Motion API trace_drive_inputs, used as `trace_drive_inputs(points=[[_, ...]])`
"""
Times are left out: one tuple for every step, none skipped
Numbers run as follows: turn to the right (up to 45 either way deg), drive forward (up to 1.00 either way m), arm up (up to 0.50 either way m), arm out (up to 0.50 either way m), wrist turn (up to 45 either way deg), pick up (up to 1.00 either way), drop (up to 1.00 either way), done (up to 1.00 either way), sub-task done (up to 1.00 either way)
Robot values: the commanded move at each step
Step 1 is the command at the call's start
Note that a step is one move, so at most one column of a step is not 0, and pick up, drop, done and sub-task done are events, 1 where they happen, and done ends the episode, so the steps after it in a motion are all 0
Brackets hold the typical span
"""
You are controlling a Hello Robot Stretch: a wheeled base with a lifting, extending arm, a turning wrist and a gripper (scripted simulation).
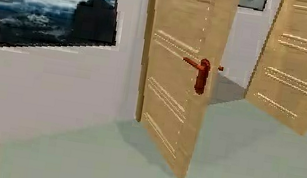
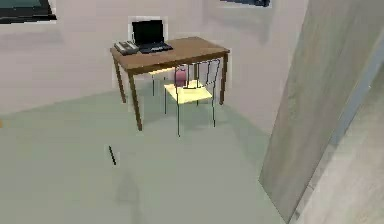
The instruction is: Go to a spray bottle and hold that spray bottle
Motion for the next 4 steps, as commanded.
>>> trace_drive_inputs(points=[[-45.0,0.0,0.0,0.0,0.0,0.0,0.0,0.0,0.0],[-45.0,0.0,0.0,0.0,0.0,0.0,0.0,0.0,0.0],[-45.0,0.0,0.0,0.0,0.0,0.0,0.0,0.0,0.0],[0.0,1.0,0.0,0.0,0.0,0.0,0.0,0.0,0.0]])
